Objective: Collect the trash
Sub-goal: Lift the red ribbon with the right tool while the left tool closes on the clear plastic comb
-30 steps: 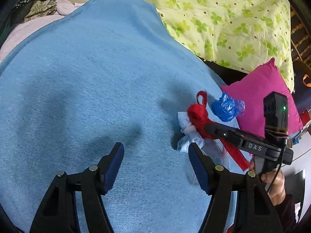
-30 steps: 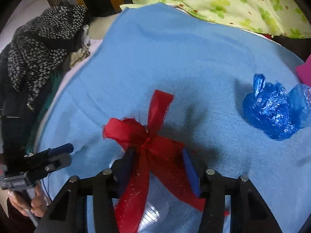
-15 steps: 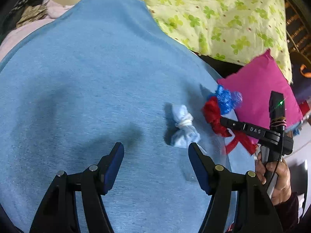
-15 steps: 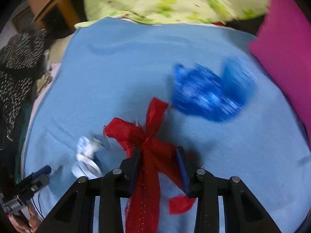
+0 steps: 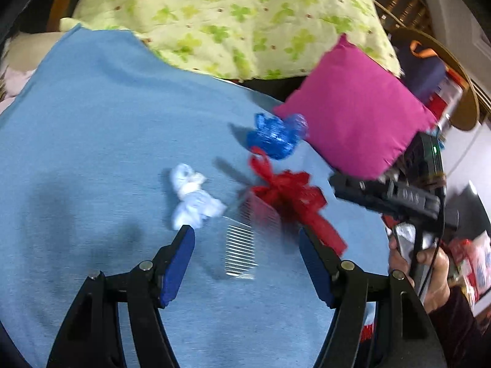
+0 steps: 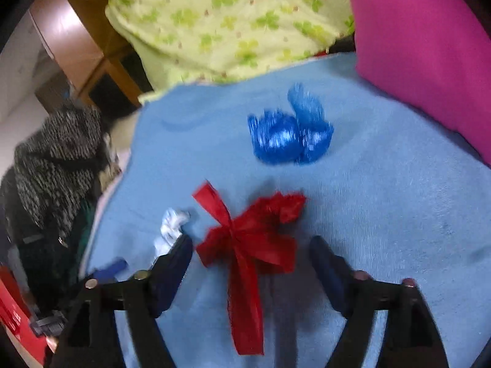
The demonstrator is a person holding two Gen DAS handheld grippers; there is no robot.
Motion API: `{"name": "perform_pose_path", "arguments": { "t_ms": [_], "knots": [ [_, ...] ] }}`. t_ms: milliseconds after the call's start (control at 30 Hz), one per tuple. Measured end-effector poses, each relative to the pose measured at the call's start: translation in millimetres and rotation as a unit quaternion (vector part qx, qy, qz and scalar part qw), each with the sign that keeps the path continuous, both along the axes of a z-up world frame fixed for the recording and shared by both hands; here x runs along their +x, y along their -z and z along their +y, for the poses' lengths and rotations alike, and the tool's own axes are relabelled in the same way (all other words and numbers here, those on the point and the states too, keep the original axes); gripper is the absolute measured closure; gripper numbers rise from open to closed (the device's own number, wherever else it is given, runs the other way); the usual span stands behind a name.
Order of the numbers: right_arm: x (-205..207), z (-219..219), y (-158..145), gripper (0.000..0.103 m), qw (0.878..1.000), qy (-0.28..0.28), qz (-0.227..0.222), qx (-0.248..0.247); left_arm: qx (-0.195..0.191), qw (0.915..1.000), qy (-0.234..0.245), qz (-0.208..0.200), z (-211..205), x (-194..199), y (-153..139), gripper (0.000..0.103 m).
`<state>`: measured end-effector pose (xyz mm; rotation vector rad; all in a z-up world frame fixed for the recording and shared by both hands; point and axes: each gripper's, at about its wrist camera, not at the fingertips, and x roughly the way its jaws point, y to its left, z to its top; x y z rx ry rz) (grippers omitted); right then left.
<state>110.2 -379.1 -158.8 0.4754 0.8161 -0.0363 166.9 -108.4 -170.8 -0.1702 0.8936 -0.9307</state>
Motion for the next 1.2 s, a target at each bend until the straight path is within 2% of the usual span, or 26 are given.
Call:
{"name": "perform_pose_path", "arguments": {
  "t_ms": [133, 267, 367, 400, 433, 467, 500, 600, 800, 900, 933, 1067, 1200],
  "knots": [
    [23.8, 0.6, 2.2, 0.021, 0.999, -0.016, 0.017, -0.026, 0.001, 0.9997, 0.024, -0.010, -9.7, -8.3, -0.1, 0.032],
    [51.9, -9.1, 17.0, 0.021, 0.999, -0.021, 0.032, 0.018, 0.010, 0.9981, 0.055, -0.027, -23.0, -19.4, 0.5, 0.030],
    [72.2, -4.8, 39.4, 0.023, 0.997, -0.040, 0.052, 0.042, 0.020, 0.9970, 0.070, -0.027, -29.1, -23.9, 5.8, 0.029],
    [76.3, -2.0, 46.0, 0.026, 0.996, -0.046, 0.062, 0.048, 0.026, 0.9967, 0.072, -0.027, -31.7, -24.1, 7.9, 0.029],
    [78.0, 1.3, 52.8, 0.048, 0.995, -0.046, 0.071, 0.049, 0.032, 0.9965, 0.072, -0.025, -33.7, -23.7, 10.2, 0.029],
    [78.5, 4.2, 57.4, 0.059, 0.995, -0.051, 0.076, 0.050, 0.040, 0.9964, 0.071, -0.023, -36.4, -22.8, 13.2, 0.029],
    [77.4, 6.6, 61.0, 0.060, 0.994, -0.054, 0.079, 0.051, 0.045, 0.9964, 0.069, -0.021, -38.3, -22.0, 15.2, 0.029],
    [65.5, 5.0, 61.4, 0.067, 0.995, -0.042, 0.058, 0.064, 0.055, 0.9967, 0.057, -0.017, -42.7, -19.6, 19.6, 0.029],
    [21.2, -11.2, 34.6, 0.068, 0.998, 0.012, 0.004, 0.067, 0.073, 0.9961, 0.038, -0.033, -54.6, -21.3, 23.7, 0.029],
    [-5.6, -16.3, 21.3, 0.068, 0.998, 0.031, -0.007, 0.062, 0.080, 0.9959, 0.026, -0.034, -57.3, -20.3, 25.6, 0.030],
    [-13.3, -16.9, 18.1, 0.068, 0.997, 0.037, -0.009, 0.060, 0.082, 0.9959, 0.022, -0.033, -58.5, -19.2, 26.7, 0.033],
    [-48.7, -16.6, 12.1, 0.068, 0.994, 0.066, -0.024, 0.079, 0.084, 0.9962, 0.014, -0.020, -60.7, -15.0, 30.6, 0.061],
    [-75.3, -18.1, 11.8, 0.068, 0.992, 0.082, -0.034, 0.087, 0.076, 0.9964, 0.011, -0.037, -56.8, -20.5, 24.7, 0.063]
  ]
}}
